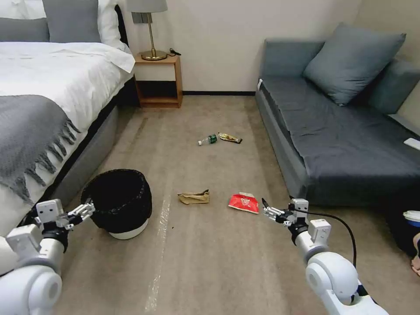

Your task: Pick up the trash bin, then pick up the garbage on the floor and place it into the trash bin.

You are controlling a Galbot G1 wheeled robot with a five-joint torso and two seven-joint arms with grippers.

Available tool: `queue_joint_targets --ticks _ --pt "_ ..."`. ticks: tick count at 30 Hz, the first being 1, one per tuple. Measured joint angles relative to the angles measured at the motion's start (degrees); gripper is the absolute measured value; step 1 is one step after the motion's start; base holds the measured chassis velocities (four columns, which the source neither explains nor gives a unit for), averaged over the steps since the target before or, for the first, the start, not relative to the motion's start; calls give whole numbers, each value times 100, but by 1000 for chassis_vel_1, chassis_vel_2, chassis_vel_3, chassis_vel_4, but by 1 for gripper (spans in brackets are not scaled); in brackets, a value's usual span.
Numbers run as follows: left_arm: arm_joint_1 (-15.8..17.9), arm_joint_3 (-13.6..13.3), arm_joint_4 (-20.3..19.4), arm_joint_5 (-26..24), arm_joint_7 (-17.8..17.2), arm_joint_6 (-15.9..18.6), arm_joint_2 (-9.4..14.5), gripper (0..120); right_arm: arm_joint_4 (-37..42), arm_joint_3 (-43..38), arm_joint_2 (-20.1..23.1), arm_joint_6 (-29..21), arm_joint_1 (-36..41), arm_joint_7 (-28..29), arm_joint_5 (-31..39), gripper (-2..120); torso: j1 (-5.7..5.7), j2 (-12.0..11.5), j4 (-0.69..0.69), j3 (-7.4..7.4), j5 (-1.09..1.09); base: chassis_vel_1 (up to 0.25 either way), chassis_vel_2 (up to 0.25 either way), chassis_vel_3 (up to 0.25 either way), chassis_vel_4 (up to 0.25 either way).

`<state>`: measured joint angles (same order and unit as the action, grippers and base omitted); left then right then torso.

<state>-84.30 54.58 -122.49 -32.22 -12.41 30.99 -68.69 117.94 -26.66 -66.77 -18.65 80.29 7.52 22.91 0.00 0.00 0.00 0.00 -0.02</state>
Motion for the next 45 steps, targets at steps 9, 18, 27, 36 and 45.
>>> queue_joint_targets --ticks 9,18,27,36,45 --pt "878 -234 1123 -920 -553 188 396 99 136 -222 51 17 83 -22 100 100 0 0 0 0 0 0 0 0 0" --pt "1694 -346 2146 -1674 -956 390 535 99 94 -213 125 -20 -14 -26 165 100 0 0 1 0 0 0 0 0 0" --pt "2458 -565 3019 -1840 -1102 532 568 99 9 -249 135 -101 -113 -17 253 100 0 0 0 0 1 0 0 0 0" --pt "3066 -886 3696 -1699 -1125 590 443 98 -142 -296 102 -103 -144 -6 280 100 0 0 -1 0 1 0 0 0 0" --pt "3725 -1146 4725 -1376 -1216 787 346 97 -121 -321 80 -197 -172 19 335 100 0 0 -1 0 1 0 0 0 0"
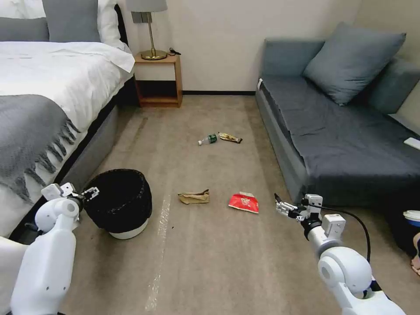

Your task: Pick up the trash bin, then pick up the garbage on the floor and place it into the trash bin.

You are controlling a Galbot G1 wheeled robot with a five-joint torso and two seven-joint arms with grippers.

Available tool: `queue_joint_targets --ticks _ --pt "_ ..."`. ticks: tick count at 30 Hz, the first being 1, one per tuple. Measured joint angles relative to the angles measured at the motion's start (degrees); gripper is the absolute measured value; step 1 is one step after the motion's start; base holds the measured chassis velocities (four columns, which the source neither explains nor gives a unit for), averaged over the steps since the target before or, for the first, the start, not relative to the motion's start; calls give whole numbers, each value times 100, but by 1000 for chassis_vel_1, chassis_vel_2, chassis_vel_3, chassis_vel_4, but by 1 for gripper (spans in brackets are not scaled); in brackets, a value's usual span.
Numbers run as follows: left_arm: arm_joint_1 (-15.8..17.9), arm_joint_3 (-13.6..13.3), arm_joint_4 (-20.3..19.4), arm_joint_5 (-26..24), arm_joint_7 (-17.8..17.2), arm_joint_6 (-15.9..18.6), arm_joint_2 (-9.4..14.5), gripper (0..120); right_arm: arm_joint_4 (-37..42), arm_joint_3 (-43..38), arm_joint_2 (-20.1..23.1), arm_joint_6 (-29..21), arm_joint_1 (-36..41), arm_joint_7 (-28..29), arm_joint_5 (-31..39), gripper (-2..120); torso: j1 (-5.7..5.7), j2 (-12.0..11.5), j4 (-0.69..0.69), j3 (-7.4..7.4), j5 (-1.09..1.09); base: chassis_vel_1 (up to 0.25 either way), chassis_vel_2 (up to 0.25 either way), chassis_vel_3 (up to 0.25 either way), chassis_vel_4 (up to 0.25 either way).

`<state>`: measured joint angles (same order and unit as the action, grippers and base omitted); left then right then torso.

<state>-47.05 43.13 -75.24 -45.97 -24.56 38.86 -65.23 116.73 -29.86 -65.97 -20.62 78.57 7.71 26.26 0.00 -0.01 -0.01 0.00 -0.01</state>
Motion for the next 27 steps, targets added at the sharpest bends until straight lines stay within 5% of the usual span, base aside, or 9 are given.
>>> queue_joint_targets --ticks 10,27 --pt "-95 -17 -154 53 35 87 -16 66 69 60 -130 -5 51 28 -22 100 0 0 0 0 1 0 0 0 0" --pt "-931 289 -959 70 237 113 -17 5 324 193 -84 -59 173 98 -19 100 0 1 1 -1 0 0 0 0 0"
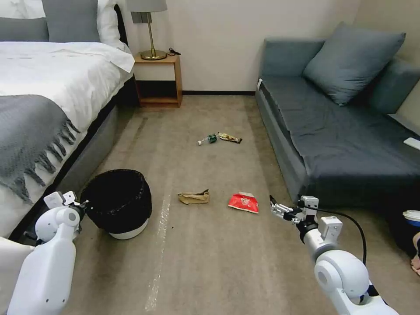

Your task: Pick up the trash bin, then pick up the garbage on the floor and place it into the trash bin.

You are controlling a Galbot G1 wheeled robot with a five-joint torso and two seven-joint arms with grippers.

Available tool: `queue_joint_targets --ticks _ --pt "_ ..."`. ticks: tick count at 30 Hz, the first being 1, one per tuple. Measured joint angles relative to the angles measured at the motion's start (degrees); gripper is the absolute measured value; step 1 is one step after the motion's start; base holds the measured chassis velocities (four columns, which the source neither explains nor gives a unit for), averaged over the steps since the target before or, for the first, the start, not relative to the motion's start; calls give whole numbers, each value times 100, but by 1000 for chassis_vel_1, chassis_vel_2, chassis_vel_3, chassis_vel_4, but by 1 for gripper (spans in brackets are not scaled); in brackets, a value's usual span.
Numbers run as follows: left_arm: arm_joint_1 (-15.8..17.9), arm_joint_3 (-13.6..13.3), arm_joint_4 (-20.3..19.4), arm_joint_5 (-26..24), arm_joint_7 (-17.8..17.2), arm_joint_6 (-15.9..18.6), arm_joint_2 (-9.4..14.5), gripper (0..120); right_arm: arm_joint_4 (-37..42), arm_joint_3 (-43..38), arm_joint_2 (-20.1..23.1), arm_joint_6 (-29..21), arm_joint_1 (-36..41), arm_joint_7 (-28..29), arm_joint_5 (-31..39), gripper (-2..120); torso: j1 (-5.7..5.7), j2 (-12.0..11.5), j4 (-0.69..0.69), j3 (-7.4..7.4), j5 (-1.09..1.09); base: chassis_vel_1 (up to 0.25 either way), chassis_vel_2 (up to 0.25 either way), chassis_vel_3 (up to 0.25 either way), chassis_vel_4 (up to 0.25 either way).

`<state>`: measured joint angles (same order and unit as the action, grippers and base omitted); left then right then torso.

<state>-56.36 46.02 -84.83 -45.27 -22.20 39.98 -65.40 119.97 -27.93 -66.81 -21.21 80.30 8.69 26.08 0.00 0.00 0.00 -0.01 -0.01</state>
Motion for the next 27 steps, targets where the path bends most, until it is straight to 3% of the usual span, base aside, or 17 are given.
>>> queue_joint_targets --ticks 9,13,15,17,19,22,27 --pt "-502 208 -663 -8 -4 -71 54 5 21 174 -6 22 -62 -1 43 100 0 0 1 0 -1 0 0 0 0" --pt "-940 351 -1492 336 -20 -176 92 4 19 275 -55 112 -76 -10 138 100 0 0 1 0 0 0 0 0 0" --pt "-999 368 -1602 404 -15 -192 94 4 19 284 -61 121 -77 -15 144 100 0 0 0 0 0 0 0 0 0" --pt "-1423 504 -2364 893 27 -287 63 4 20 330 -90 209 -72 -80 152 100 0 0 2 0 2 0 0 0 0" --pt "-1579 525 -2700 1063 33 -315 26 4 33 316 -124 277 -21 -113 140 100 0 0 3 0 1 0 0 0 0" --pt "-1783 549 -3038 1248 54 -366 -28 4 48 292 -170 311 28 -139 127 100 -1 0 -3 0 1 0 0 0 0" --pt "-2250 671 -3558 1600 117 -487 -205 4 -6 317 -237 319 33 -160 109 100 -1 0 1 0 2 0 0 0 0"
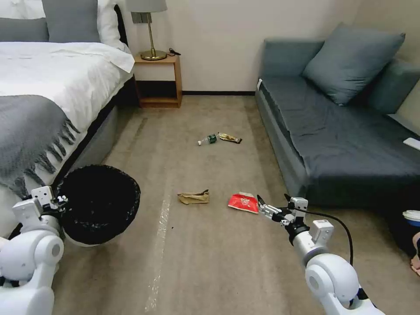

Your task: Pick up the trash bin, then pick up the garbage on the floor and place it into the trash bin.

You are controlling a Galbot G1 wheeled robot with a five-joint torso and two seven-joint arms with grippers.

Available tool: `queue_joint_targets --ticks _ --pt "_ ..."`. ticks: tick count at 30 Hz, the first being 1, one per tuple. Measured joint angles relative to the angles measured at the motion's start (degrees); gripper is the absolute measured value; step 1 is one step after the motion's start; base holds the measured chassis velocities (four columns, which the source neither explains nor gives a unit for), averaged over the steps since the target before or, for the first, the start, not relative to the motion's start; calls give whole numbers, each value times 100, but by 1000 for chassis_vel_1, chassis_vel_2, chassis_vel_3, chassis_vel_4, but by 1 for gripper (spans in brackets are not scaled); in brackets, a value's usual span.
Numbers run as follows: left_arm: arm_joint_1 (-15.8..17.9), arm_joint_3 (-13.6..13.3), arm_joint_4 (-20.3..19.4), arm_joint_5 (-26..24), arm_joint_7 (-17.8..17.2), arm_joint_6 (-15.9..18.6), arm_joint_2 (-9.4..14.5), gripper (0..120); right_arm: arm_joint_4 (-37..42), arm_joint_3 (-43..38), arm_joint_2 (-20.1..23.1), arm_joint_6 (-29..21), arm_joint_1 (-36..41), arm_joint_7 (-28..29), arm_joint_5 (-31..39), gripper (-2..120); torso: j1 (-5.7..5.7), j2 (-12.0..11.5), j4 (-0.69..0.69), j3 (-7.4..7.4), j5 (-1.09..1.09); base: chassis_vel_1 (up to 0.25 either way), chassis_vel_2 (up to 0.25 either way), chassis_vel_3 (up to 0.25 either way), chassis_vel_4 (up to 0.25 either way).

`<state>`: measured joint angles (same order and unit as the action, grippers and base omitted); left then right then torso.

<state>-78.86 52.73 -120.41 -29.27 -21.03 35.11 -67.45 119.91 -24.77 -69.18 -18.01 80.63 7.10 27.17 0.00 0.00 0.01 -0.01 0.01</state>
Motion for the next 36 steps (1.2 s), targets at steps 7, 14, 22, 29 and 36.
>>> queue_joint_targets --ticks 7,14,22,29,36 --pt "-233 98 -70 636 157 -282 -122 4 -145 52 -24 106 -5 -110 -58 100 0 0 -1 0 0 0 0 0 0" --pt "-215 103 31 724 221 -356 -155 4 -238 105 -35 124 -67 -119 -61 100 0 0 -1 0 -1 -5 8 7 -3" --pt "-106 14 231 796 320 -413 -149 4 -348 126 -57 128 -146 -124 -58 100 0 0 0 1 -1 -126 137 137 -132" --pt "-13 -55 380 834 408 -453 -95 4 -403 128 -104 128 -157 -124 -64 100 0 0 -2 2 -1 -162 144 156 -154" --pt "-7 -77 438 893 475 -509 -97 4 -421 118 -124 132 -117 -121 -100 100 0 0 0 1 -1 -116 133 113 -129"
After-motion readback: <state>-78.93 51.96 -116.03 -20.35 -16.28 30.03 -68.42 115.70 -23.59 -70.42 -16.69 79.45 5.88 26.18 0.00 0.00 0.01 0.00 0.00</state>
